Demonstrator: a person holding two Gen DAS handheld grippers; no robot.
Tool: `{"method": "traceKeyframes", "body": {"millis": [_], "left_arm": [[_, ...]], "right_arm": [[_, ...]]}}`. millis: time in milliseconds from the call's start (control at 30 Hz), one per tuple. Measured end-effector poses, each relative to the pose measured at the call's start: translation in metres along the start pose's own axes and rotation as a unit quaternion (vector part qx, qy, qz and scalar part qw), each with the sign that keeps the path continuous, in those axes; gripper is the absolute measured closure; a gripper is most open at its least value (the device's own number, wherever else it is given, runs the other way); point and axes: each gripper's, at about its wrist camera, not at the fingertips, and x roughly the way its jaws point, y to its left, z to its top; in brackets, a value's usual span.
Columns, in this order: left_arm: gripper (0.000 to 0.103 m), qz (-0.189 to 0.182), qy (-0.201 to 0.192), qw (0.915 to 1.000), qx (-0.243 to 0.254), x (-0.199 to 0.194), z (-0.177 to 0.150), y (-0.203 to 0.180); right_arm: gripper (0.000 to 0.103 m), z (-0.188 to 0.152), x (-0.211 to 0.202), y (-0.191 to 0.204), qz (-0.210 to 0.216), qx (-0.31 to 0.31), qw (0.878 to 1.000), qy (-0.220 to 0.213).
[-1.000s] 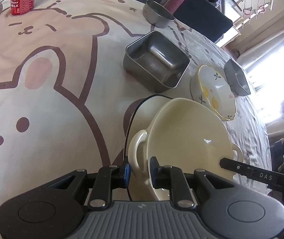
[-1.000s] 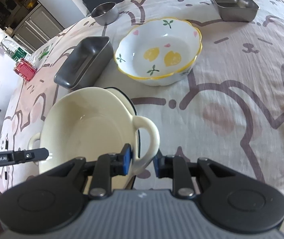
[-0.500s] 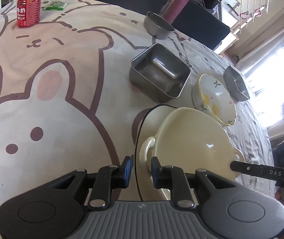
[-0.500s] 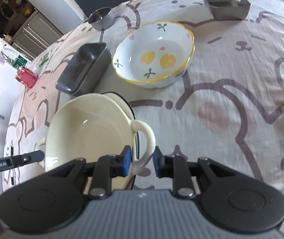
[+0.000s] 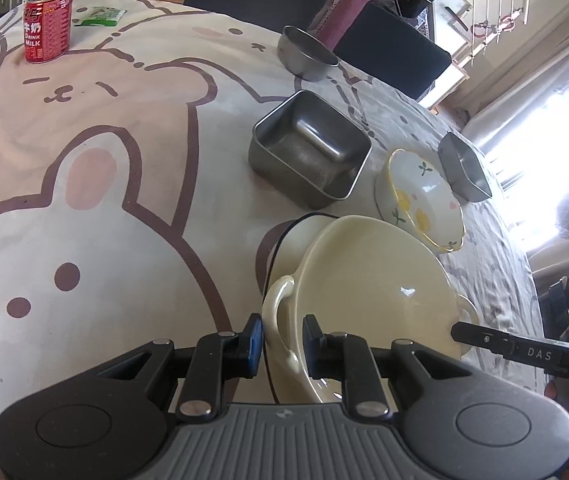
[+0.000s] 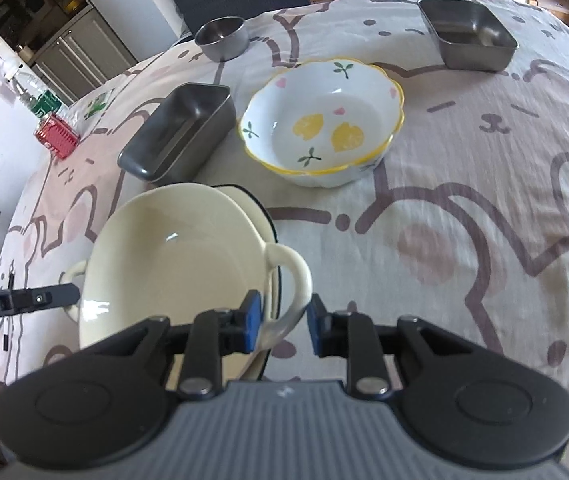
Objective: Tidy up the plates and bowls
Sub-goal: 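Lower the cream bowl onto the tablecloth and open both grippers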
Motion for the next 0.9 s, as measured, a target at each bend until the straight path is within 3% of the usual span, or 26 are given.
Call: {"method": "traceKeyframes", "body": {"millis": [700,767,833,900], "left_arm": [[0.078,0.014,-0.004,0.9998,0.011,0.000,-0.001,-0.002],[0.073,0.018,-0.001,0.9998,0.012,0.000,-0.001,-0.003],[0.061,0.023,-0.001,0.9996,0.016,0.000,-0.002,-0.005],[0.052,0.027,-0.002,0.9994,0.020,-0.001,-0.003,-0.007]], "right_arm": [[0.071,-0.001,0.004,0.007,-0.007,-0.014,1.000,0.003],[0.070,-0.002,0.003,0.009,-0.010,-0.020,1.000,0.001],[0.065,-0.003,0.002,0.012,-0.014,-0.031,0.999,-0.003],[0.055,-0.005,-0.001,0.013,-0.009,-0.039,0.999,-0.009]]}}
